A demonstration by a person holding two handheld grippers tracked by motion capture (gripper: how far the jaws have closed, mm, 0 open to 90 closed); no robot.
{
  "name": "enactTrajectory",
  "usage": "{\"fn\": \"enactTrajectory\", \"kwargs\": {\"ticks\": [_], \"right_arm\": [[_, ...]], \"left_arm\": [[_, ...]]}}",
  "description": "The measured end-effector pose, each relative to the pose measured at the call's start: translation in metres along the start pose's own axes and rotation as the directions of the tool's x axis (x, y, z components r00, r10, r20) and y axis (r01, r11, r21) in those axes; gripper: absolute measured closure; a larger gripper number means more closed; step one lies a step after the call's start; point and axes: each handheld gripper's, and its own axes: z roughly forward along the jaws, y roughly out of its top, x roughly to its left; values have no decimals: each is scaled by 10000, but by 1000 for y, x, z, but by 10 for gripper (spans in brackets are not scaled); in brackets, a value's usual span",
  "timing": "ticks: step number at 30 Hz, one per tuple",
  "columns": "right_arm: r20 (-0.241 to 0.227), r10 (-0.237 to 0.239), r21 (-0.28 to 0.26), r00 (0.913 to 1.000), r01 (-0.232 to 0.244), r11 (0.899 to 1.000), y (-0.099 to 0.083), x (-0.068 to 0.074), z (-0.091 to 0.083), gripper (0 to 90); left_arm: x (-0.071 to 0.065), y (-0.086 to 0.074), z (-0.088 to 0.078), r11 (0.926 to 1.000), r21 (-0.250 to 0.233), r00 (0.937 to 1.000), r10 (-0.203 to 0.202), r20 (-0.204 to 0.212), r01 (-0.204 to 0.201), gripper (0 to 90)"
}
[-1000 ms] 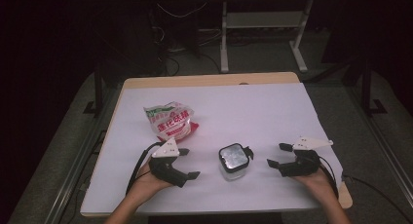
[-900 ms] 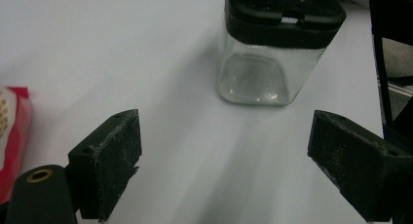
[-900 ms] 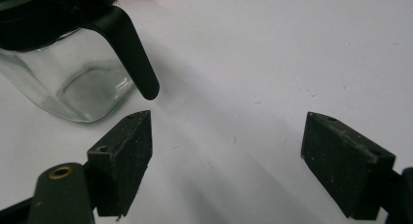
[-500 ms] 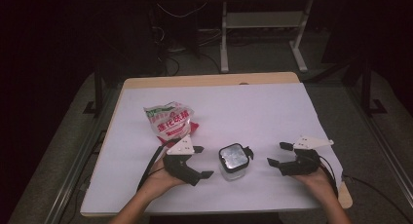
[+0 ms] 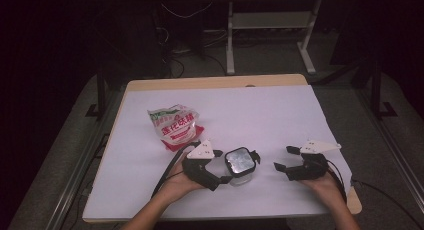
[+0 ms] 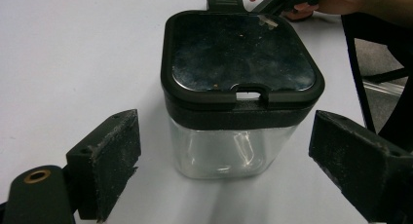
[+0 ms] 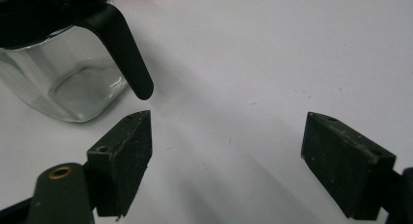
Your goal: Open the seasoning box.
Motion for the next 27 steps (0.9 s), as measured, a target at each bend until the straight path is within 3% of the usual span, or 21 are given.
{"fn": "enactTrajectory", "kwargs": {"ticks": [9,20,27], "right_arm": [[43,-106,39,9999,106,9999,0,2,1,185],[70,-131,59,9999,130,9999,-1,1,1,185],[146,-163,140,9998,161,9998,-1,1,1,185]], "left_arm": [[-2,1,5,9998,-219,9997,27,229,-22,126],[-3,1,7,9996,-280,9998,102,196,-97,175],[-3,2,7,9996,-272,9997,-90,233,97,174]]}}
